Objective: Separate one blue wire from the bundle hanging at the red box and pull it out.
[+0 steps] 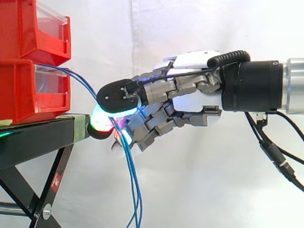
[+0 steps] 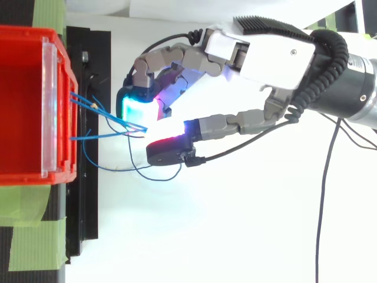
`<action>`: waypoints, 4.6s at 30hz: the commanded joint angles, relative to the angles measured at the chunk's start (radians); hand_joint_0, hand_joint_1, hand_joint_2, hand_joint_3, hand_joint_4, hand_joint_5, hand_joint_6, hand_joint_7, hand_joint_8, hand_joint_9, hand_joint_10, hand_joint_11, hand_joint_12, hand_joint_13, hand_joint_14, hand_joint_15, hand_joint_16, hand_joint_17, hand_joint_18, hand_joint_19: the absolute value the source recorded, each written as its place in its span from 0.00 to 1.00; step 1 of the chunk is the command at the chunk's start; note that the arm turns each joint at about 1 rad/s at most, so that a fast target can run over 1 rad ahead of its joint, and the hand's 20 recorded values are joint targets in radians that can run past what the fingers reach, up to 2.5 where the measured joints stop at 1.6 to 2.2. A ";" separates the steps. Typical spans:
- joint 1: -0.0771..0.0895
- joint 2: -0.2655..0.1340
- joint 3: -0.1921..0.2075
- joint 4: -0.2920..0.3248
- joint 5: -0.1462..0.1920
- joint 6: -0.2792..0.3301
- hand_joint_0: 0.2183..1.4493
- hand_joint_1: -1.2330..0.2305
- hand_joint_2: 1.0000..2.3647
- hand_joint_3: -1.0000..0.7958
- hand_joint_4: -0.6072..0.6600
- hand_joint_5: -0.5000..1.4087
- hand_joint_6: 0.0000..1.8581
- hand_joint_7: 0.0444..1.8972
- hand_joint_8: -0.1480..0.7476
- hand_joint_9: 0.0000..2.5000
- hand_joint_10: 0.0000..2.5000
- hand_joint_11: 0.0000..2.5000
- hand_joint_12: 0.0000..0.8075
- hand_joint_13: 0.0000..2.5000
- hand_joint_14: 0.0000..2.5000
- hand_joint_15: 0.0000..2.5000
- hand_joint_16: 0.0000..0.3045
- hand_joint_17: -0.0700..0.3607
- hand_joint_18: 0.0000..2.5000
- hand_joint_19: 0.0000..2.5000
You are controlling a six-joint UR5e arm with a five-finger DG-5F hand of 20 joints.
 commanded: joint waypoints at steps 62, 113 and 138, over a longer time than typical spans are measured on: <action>-0.003 -0.001 0.000 -0.076 -0.107 0.630 0.29 0.35 0.01 0.56 0.60 0.18 0.48 0.66 0.59 0.28 0.01 0.20 0.57 0.61 0.01 0.41 0.22 0.51 0.25 0.19; 0.002 0.001 -0.001 -0.077 -0.104 0.626 0.29 0.36 0.01 0.53 0.62 0.18 0.48 0.67 0.59 0.33 0.01 0.22 0.55 0.68 0.01 0.39 0.19 0.47 0.28 0.18; -0.003 0.001 -0.001 -0.093 -0.117 0.635 0.30 0.36 0.01 0.52 0.63 0.18 0.48 0.66 0.64 0.36 0.01 0.20 0.60 0.76 0.01 0.36 0.19 0.47 0.37 0.19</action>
